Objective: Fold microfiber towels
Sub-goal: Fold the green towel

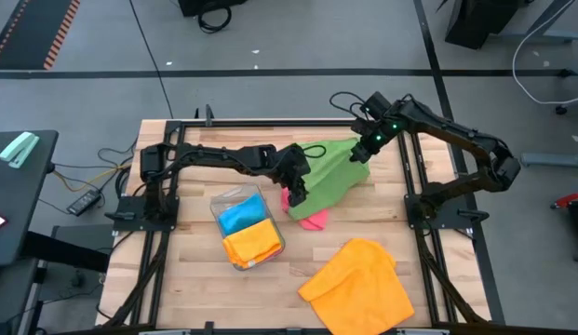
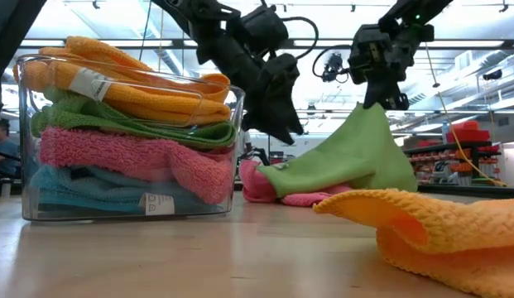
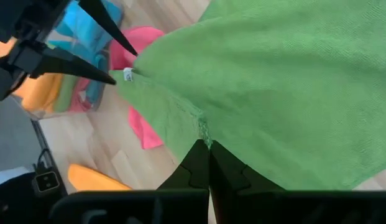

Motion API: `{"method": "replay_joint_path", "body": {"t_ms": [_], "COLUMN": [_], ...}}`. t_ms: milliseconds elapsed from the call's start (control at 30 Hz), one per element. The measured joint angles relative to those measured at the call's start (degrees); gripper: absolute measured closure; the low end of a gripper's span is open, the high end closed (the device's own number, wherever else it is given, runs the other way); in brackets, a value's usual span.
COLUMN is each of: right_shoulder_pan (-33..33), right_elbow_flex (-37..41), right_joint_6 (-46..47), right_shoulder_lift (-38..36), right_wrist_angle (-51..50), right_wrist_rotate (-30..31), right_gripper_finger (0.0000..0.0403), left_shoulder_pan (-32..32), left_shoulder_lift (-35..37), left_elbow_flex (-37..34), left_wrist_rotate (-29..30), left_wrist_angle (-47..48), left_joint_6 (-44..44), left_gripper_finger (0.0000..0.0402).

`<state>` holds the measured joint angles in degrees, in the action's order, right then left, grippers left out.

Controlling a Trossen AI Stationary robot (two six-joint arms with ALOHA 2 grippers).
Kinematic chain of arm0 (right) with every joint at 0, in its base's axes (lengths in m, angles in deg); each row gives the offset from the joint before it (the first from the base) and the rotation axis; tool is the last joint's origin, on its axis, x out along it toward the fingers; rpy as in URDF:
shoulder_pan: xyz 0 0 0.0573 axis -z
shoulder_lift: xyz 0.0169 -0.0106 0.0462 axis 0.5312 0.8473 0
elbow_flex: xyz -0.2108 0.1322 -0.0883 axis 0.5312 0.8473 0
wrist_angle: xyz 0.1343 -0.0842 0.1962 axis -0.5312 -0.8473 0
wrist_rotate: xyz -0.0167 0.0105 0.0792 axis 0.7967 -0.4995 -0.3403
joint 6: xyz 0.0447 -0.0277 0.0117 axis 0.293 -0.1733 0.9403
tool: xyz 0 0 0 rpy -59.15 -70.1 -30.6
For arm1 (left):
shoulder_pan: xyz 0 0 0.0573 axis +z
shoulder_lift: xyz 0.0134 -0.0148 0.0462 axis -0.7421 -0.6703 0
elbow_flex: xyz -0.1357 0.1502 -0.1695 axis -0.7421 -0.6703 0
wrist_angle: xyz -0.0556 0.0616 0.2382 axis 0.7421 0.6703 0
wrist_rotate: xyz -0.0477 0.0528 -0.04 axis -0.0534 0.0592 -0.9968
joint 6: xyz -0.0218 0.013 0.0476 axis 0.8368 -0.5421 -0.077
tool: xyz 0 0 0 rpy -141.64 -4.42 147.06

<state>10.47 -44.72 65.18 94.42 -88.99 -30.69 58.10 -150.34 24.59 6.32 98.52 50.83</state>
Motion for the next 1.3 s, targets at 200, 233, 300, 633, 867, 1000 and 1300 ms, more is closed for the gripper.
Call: {"method": "replay_joint_path", "body": {"t_ms": [200,233,300,633,867,1000,1300], "right_shoulder_pan": [-0.31,-0.31,-0.31,-1.95,-1.93,-1.82,-1.82], "right_elbow_flex": [-0.02,-0.02,-0.02,-0.04,-0.04,-0.04,-0.04], "right_joint_6": [1.24,1.25,1.50,4.20,4.25,4.06,4.21], "right_shoulder_lift": [-3.91,-4.70,-6.11,-9.59,-10.09,-10.16,-10.16], "right_wrist_angle": [0.16,0.26,0.26,-0.51,-1.42,-1.51,-1.99], "right_wrist_rotate": [-0.36,-0.36,-0.36,-0.32,1.11,1.38,1.56], "right_gripper_finger": [0.0401,0.0401,0.0401,0.0399,0.0397,0.0396,0.0395], "left_shoulder_pan": [0.27,0.24,-0.09,-0.55,-0.56,-0.56,-0.42], "left_shoulder_lift": [-0.90,-1.10,-2.39,-5.16,-5.16,-5.16,-5.16], "left_elbow_flex": [0.08,0.04,0.19,0.11,0.11,0.11,0.11], "left_wrist_rotate": [-4.25,-4.55,-3.62,-3.12,-6.81,-7.72,-9.92], "left_wrist_angle": [-5.26,-4.95,-6.39,-6.45,-1.58,2.03,3.59], "left_joint_6": [0.03,0.02,-0.36,0.94,0.08,-1.81,-2.95], "left_gripper_finger": [0.0196,0.0198,0.0203,0.0229,0.0277,0.0305,0.0383]}}
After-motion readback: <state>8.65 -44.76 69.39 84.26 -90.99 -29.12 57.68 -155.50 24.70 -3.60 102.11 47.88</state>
